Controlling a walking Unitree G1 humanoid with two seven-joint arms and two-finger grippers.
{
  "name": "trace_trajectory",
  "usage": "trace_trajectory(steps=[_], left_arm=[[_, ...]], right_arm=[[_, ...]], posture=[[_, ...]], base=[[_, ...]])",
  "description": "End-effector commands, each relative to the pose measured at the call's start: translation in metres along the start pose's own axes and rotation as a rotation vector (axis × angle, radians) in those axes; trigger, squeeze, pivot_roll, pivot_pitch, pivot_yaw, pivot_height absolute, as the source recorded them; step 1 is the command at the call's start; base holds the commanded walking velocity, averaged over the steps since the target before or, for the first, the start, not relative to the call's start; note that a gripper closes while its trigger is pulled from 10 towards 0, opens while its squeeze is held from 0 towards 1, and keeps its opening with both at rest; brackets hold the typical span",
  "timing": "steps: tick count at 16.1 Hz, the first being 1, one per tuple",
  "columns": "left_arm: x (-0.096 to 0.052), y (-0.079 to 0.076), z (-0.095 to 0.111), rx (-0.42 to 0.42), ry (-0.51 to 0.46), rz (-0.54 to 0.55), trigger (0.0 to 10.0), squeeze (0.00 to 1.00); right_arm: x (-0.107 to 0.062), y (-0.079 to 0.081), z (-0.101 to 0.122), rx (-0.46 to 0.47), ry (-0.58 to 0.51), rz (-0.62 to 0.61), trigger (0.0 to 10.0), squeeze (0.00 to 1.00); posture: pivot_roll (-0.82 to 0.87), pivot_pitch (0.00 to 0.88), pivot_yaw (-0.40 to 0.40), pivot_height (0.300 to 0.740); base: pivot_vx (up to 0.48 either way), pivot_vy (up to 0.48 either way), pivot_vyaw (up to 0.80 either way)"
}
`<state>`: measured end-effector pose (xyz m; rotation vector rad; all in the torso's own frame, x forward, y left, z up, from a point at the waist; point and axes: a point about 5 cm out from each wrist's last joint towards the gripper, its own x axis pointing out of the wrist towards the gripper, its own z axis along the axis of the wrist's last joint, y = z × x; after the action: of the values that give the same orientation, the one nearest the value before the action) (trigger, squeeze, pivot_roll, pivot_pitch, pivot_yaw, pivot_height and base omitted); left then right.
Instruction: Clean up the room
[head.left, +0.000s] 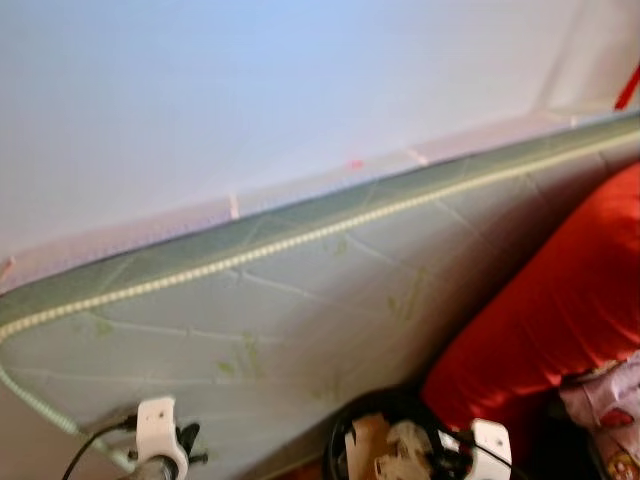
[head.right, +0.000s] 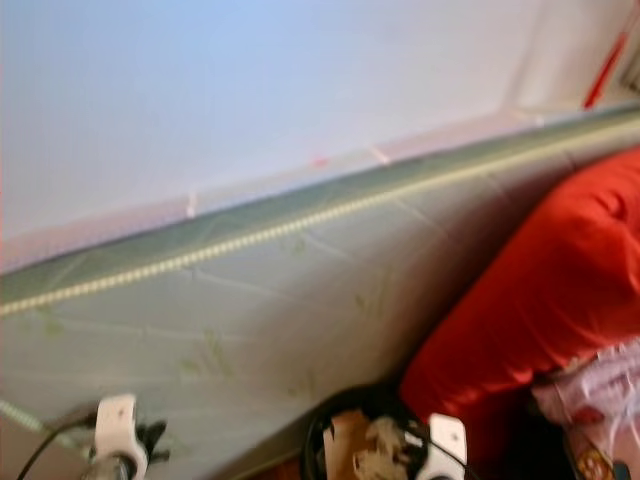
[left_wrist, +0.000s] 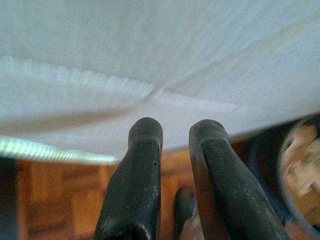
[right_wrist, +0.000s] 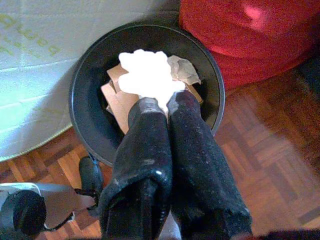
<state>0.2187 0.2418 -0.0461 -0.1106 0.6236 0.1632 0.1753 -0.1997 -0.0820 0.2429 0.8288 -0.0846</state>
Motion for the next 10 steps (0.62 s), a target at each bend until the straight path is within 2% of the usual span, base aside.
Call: trace_trajectory(steps=[1,2,3,4,5,7,10], left_arm=[[0.002,-0.001,0.009,-0.012,-0.049,-0.007,10.0,0.00],[0.005,-0.009,0.023,-0.004,-0.133,-0.034,10.0,0.00],[0.006,-0.021,0.036,-0.005,-0.216,-0.060,10.0,0.00],[0.006,-0.026,0.039,-0.013,-0.250,-0.067,10.0,0.00],[0.004,-0.031,0.038,-0.024,-0.272,-0.070,10.0,0.00],[-0.006,-0.032,0.026,-0.034,-0.306,-0.064,10.0,0.00],[-0.018,-0.031,0.013,-0.041,-0.313,-0.055,10.0,0.00]], right_arm=[[-0.001,-0.002,0.000,0.006,-0.019,0.005,10.0,0.00],[-0.001,-0.002,0.003,-0.022,-0.039,0.028,10.0,0.00],[0.008,0.016,0.030,-0.043,-0.133,0.062,10.0,0.00],[0.016,0.041,0.065,-0.047,-0.241,0.095,10.0,0.00],[0.018,0.049,0.079,-0.046,-0.297,0.108,10.0,0.00],[0.017,0.057,0.098,-0.040,-0.384,0.146,10.0,0.00],[0.018,0.060,0.100,-0.064,-0.376,0.169,10.0,0.00]], posture=[[0.06,0.079,0.029,0.722],[0.07,0.124,0.028,0.722],[0.07,0.153,0.025,0.722],[0.08,0.165,0.023,0.722],[0.08,0.182,0.020,0.722],[0.08,0.192,0.015,0.722],[0.09,0.192,0.013,0.722]], base=[[0.000,0.000,0.00],[0.000,0.000,0.00],[0.000,0.000,0.00],[0.000,0.000,0.00],[0.000,0.000,0.00],[0.000,0.000,0.00],[0.000,0.000,0.00]])
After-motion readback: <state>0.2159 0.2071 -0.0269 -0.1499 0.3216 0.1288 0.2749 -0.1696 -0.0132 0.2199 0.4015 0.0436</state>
